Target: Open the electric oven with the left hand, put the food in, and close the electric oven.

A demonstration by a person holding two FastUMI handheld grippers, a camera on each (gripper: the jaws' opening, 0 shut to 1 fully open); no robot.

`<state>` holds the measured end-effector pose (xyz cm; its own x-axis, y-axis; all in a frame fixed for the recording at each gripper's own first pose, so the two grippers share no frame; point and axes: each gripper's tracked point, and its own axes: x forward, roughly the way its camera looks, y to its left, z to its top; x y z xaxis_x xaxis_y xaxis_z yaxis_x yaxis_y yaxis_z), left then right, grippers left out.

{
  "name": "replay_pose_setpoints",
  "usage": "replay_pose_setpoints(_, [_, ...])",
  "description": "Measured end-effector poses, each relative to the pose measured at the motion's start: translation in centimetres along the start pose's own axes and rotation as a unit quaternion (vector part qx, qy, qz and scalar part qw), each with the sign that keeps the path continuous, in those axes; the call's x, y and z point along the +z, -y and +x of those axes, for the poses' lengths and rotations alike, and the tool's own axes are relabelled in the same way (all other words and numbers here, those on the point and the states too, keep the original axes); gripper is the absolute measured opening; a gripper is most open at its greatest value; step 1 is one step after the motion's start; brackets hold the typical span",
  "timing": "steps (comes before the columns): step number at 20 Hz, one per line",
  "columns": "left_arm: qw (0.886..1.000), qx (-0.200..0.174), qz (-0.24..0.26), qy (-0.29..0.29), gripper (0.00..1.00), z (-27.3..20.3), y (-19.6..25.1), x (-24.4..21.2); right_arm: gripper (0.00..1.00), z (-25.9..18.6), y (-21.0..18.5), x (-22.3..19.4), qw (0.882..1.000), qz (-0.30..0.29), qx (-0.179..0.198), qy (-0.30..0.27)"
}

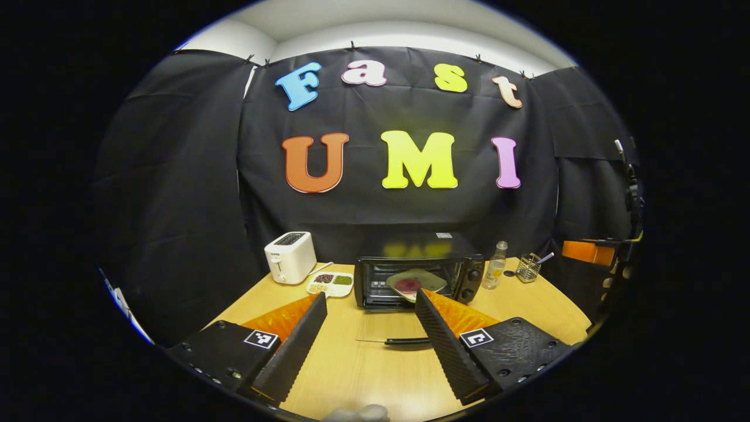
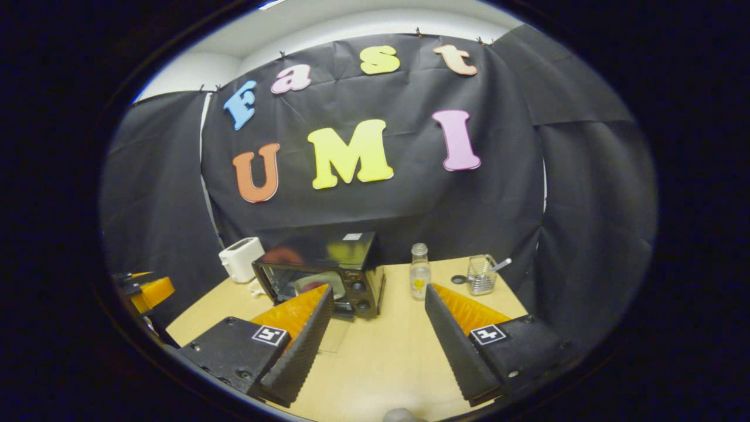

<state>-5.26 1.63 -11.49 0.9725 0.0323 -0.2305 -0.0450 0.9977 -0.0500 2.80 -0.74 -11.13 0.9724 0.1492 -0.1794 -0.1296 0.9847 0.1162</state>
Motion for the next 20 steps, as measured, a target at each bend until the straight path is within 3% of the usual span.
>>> replay_pose_setpoints(1, [1.000, 0.003, -0.001, -0.006, 0.97, -0.1, 1.1, -0.5, 0.95, -1.2, 1.3, 0.1, 1.000, -0.005, 0.001, 0.001])
replay_pose_setpoints(2, [1.000, 0.006, -0.002, -0.011, 0.97, -0.2, 2.1, -1.1, 0.99, -2.2, 2.7, 0.1, 1.000, -0.011, 0.002, -0.002])
replay_pose_setpoints(6, [0.999, 0.016, 0.012, -0.035, 0.96, 0.1, 5.4, -4.0, 0.99, -4.9, 7.8, -0.3, 1.000, -0.013, 0.002, -0.009])
replay_pose_setpoints(10, [0.997, -0.001, 0.010, -0.078, 0.97, 1.6, 7.5, -8.7, 0.99, -5.9, 10.8, -1.3, 0.999, -0.018, -0.022, -0.030])
replay_pose_setpoints(20, [0.983, -0.055, 0.013, -0.173, 0.97, 9.1, 7.9, -20.1, 0.99, -7.6, 8.9, 0.7, 0.994, -0.016, -0.096, -0.040])
